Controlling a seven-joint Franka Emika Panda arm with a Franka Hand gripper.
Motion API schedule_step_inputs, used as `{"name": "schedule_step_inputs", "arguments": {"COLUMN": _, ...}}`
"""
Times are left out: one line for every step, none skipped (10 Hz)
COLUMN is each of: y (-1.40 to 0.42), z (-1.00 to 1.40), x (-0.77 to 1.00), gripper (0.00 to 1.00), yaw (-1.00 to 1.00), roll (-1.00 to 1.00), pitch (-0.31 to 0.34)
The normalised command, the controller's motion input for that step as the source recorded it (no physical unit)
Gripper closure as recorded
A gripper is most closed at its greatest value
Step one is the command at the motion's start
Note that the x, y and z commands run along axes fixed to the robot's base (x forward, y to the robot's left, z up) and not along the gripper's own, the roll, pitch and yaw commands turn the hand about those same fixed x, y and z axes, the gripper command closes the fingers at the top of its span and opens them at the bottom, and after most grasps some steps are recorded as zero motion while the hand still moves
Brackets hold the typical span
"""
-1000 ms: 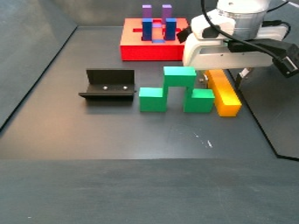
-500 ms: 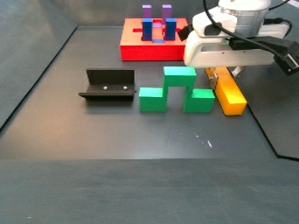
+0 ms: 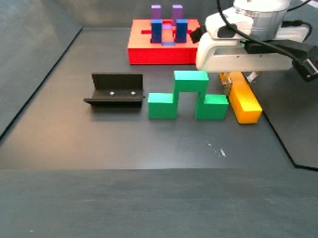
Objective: Pick up the yellow object. Move up. Move to above the board. Insert the yellow object.
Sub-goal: Pick up the yellow object, then move up.
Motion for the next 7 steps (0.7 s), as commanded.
{"name": "schedule_step_inputs", "arguments": {"y": 0.00, "z": 0.00, "x": 0.00, "gripper": 1.00, "yaw": 0.00, "roll": 0.00, "pitch": 0.000}}
{"name": "schedule_step_inputs", "arguments": {"y": 0.00, "z": 0.00, "x": 0.00, "gripper": 1.00, "yaw": 0.00, "roll": 0.00, "pitch": 0.000}}
{"name": "schedule_step_inputs", "arguments": {"y": 0.00, "z": 0.00, "x": 0.00, "gripper": 1.00, "yaw": 0.00, "roll": 0.00, "pitch": 0.000}}
{"name": "schedule_step_inputs", "arguments": {"y": 0.00, "z": 0.00, "x": 0.00, "gripper": 1.00, "yaw": 0.00, "roll": 0.00, "pitch": 0.000}}
{"name": "schedule_step_inputs", "arguments": {"y": 0.00, "z": 0.00, "x": 0.00, "gripper": 1.00, "yaw": 0.00, "roll": 0.00, "pitch": 0.000}}
{"name": "schedule_step_inputs", "arguments": {"y": 0.00, "z": 0.00, "x": 0.00, "gripper": 1.00, "yaw": 0.00, "roll": 0.00, "pitch": 0.000}}
{"name": "schedule_step_inputs", "arguments": {"y": 0.00, "z": 0.83, "x": 0.00, "gripper": 1.00, "yaw": 0.00, "roll": 0.00, "pitch": 0.000}}
